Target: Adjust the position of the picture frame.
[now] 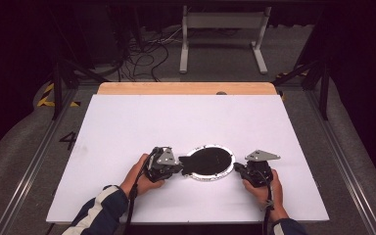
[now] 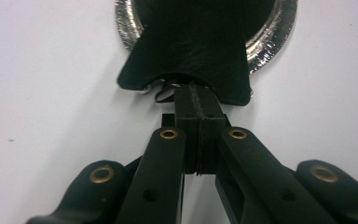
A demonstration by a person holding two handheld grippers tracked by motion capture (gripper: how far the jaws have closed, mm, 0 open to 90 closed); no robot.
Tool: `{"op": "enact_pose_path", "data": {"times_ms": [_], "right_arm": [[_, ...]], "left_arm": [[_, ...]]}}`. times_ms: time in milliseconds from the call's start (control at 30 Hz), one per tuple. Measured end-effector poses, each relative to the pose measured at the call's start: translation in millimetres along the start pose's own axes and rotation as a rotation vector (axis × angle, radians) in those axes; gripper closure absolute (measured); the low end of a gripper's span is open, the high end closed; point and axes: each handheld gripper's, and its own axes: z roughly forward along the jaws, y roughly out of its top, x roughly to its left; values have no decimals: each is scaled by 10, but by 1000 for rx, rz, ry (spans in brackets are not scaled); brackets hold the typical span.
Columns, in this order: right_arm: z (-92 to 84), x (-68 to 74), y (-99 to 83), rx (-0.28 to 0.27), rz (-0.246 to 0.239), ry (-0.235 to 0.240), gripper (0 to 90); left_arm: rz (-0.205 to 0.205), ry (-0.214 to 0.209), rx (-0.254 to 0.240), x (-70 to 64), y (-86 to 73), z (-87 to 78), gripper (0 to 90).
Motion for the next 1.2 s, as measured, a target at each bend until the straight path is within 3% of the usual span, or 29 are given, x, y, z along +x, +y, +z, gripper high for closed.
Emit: {"op": "enact_pose_path", "data": {"times_ms": [167,300,533,800,1200], "right_arm": [[-90,49,-87,2,-2,37,900],[-112,134,-117,6,-17,77,900],[-96,300,-115,18,-49,122,900],[-67,339,-92,20,-57,113,900],[-14,343,-56,11,-55,100,900]], "left_arm": [[-51,55,-73,124,-6,-149,900],[-97,86,-112,214,23,-126,900],[-121,96,-98,330,93,54,900],[-133,67,-60,353,131,262,900],[-106,40,-41,343,126,260,900]]}}
